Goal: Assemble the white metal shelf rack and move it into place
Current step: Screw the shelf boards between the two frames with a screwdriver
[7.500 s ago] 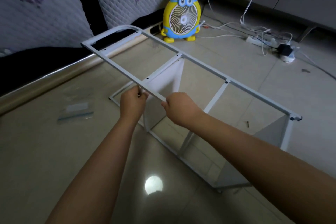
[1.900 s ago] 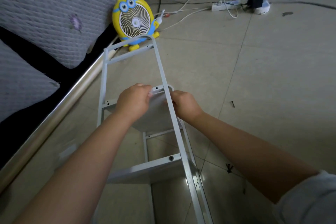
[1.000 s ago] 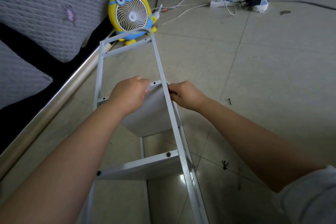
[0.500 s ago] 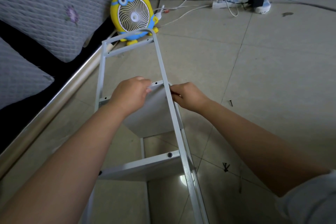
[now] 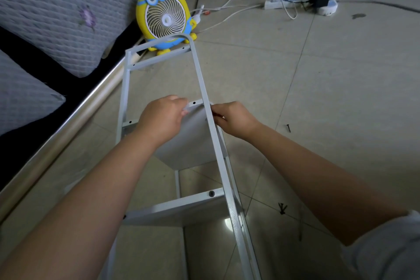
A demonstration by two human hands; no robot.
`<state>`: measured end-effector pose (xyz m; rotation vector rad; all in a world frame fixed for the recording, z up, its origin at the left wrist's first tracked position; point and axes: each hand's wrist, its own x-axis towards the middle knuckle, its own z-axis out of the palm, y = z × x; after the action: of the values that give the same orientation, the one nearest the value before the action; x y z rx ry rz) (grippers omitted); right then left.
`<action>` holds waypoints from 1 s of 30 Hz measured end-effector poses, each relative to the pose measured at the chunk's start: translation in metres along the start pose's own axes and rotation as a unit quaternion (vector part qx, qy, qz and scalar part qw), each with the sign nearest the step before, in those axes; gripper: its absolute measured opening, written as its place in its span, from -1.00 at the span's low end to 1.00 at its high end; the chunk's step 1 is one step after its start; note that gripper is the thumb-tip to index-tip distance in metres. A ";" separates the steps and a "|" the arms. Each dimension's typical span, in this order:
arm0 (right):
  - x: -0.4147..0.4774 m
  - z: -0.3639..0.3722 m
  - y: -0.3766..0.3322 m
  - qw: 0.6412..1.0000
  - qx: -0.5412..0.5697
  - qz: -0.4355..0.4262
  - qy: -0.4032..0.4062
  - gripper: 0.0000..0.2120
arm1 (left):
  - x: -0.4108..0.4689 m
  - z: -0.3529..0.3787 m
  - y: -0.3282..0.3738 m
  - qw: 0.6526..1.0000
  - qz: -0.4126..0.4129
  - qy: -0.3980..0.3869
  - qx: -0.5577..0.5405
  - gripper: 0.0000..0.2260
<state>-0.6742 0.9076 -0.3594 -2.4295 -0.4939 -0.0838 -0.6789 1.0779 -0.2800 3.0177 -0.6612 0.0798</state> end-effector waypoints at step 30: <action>-0.059 -0.039 0.108 0.957 -0.069 0.261 -0.107 -0.75 | 0.009 0.000 0.011 0.999 -0.029 0.038 0.009 -0.79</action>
<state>-0.6864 0.7871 -0.4032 -2.6388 0.0799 0.3845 -0.6756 1.0644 -0.2786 3.0306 -0.5684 0.1985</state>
